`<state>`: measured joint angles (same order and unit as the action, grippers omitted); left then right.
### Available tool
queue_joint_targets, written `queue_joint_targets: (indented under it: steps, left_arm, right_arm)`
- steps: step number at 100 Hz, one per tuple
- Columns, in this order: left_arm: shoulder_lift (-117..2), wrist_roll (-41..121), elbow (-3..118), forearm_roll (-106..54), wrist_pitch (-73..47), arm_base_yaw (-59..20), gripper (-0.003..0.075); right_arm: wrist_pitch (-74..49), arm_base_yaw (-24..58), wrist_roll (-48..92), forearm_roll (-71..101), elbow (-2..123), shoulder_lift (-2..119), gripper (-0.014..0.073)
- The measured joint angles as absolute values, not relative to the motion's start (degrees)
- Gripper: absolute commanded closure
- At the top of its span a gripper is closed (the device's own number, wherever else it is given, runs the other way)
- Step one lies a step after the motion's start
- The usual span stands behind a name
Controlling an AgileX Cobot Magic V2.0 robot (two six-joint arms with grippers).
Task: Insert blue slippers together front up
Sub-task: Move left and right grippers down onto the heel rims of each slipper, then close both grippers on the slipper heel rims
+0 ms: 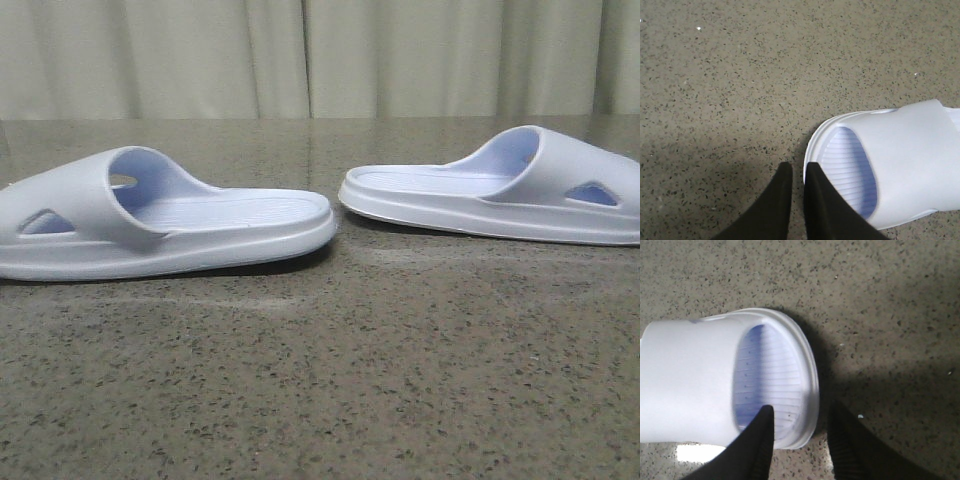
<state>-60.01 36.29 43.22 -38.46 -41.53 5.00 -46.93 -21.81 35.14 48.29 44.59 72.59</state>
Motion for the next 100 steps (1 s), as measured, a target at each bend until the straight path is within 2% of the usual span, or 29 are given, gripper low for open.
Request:
queue_joint_targets:
  steps: [59, 66, 79, 100]
  left_arm:
    - [-60.1, 37.1, 43.2, -38.7, -41.4, 5.1, 0.0703]
    - [-60.1, 37.1, 43.2, -38.7, -41.4, 5.1, 0.0703]
    - [-60.1, 37.1, 43.2, -39.0, -41.7, 5.1, 0.0703]
    - [-60.3, 37.1, 43.2, -40.5, -43.0, 5.1, 0.0703]
  right_arm:
    - [-48.2, -21.8, 45.6, 58.7, 44.8, 81.5, 0.0384]
    - [-48.7, -21.8, 46.4, 59.1, 44.7, 82.2, 0.0446]
    - [-49.1, -21.8, 46.7, 59.9, 44.8, 82.7, 0.0695]
    - [-50.1, -21.8, 46.8, 61.1, 45.1, 82.7, 0.0700]
